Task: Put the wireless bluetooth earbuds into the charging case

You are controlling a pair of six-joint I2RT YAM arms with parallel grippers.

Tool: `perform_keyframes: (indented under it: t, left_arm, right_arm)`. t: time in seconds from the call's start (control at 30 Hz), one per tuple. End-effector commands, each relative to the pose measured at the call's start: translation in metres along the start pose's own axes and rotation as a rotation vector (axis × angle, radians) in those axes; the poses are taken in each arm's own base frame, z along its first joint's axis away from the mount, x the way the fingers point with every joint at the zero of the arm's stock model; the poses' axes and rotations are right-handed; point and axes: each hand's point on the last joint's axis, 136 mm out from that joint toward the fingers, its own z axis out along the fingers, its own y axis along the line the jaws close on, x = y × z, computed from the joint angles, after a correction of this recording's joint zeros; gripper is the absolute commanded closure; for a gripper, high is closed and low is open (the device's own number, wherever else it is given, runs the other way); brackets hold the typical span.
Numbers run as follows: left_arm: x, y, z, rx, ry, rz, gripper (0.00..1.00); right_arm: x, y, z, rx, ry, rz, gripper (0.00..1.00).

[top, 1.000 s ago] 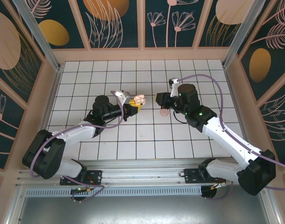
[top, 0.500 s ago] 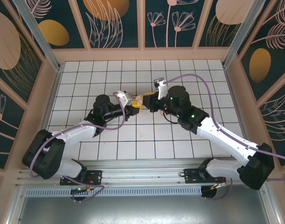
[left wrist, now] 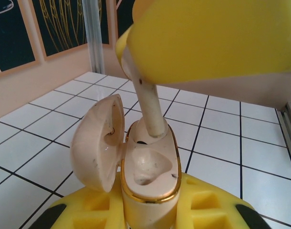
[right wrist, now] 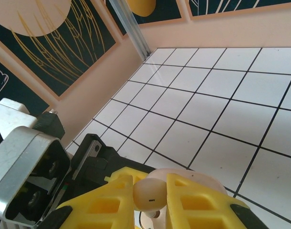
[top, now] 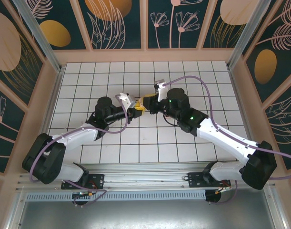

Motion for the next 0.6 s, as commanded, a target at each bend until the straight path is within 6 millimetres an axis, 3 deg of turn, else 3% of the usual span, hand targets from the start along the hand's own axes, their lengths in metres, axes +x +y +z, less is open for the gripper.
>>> perform_keyframes:
  t: [0.0,0.4,0.57]
  left_arm:
    - [-0.025,0.001,-0.001,-0.018,-0.054,0.054,0.86]
    - [-0.036,0.007,-0.005,-0.065,-0.090,0.052,0.86]
    - [-0.039,0.006,-0.005,-0.061,-0.101,0.054,0.86]
  right_arm:
    - [-0.001,0.002,0.004,0.004,-0.028,-0.019,0.81]
    - [0.005,-0.001,0.005,0.034,-0.052,0.024,0.81]
    - [-0.002,-0.002,0.003,0.050,-0.096,0.030,0.81]
